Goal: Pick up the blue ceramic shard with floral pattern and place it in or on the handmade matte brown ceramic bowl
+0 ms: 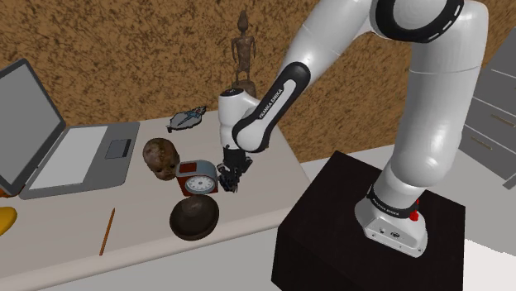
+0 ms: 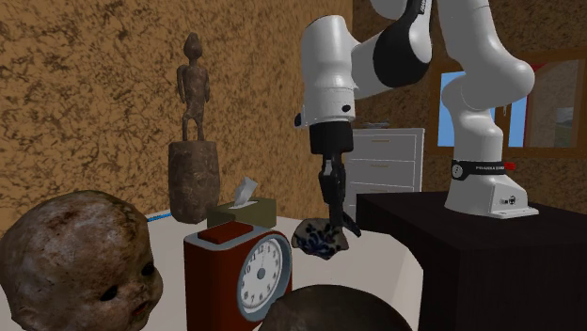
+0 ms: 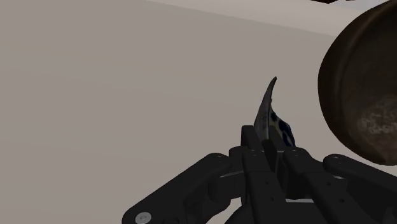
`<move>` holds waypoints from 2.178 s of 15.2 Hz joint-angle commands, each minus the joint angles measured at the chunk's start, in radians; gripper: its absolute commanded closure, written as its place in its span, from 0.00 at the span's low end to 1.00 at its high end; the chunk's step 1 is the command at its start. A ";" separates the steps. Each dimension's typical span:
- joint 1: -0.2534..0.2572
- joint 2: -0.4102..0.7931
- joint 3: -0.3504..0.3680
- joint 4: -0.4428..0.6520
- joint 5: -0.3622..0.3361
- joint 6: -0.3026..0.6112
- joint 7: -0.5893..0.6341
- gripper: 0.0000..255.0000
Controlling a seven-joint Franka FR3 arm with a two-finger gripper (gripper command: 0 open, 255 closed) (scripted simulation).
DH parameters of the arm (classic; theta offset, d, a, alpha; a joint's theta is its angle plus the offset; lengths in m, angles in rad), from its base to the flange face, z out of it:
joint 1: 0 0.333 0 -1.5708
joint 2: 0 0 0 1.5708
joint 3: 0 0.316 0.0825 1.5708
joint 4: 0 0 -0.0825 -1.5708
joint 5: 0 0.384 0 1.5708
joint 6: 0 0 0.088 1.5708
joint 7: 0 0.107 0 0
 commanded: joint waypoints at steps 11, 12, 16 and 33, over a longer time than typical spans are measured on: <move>0.228 0.170 -0.018 0.291 -0.105 -0.115 0.262 1.00; 0.252 0.192 -0.022 0.326 -0.115 -0.127 0.284 1.00; 0.336 0.273 -0.036 0.462 -0.145 -0.179 0.353 1.00; 0.379 0.411 -0.091 0.483 -0.200 -0.064 0.375 1.00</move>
